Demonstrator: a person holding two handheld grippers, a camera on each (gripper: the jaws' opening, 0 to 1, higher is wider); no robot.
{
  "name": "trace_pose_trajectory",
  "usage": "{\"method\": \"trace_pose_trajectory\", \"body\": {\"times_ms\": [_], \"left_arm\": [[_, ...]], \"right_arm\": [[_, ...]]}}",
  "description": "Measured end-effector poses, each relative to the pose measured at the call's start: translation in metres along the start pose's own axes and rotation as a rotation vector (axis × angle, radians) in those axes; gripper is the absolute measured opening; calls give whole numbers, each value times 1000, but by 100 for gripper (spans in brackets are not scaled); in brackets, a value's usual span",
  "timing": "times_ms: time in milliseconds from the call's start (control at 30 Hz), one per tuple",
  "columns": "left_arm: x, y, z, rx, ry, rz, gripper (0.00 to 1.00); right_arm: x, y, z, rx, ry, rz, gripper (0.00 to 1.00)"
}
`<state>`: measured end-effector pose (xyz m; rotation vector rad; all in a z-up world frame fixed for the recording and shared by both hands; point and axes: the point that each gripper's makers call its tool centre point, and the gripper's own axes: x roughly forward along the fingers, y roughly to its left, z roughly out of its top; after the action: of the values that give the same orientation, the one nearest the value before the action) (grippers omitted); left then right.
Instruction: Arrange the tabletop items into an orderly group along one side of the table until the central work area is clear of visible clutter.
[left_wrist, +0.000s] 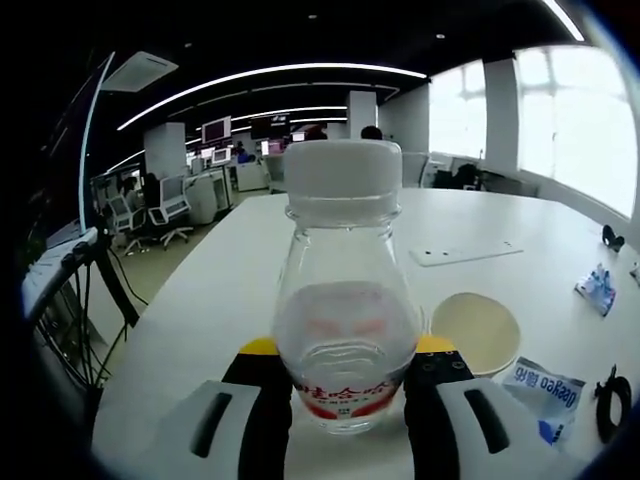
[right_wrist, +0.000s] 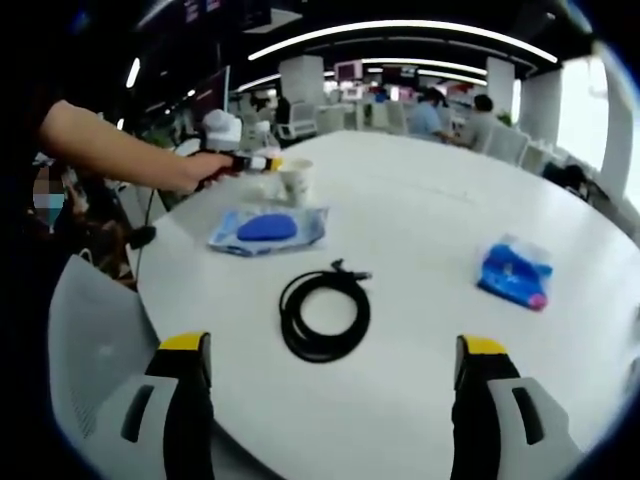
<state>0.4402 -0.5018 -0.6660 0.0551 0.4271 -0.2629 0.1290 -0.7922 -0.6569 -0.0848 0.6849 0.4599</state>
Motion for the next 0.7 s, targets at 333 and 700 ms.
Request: {"method": "trace_pose_trajectory", "body": {"times_ms": [333,700], "left_arm": [[1,5,0,-6,4,18,42],[0,3,-2,-17,19,7,43]], "right_arm": [[-3,-1,-1,3,0,-6,99],[-2,1,0,5,-6,-4,99]]}}
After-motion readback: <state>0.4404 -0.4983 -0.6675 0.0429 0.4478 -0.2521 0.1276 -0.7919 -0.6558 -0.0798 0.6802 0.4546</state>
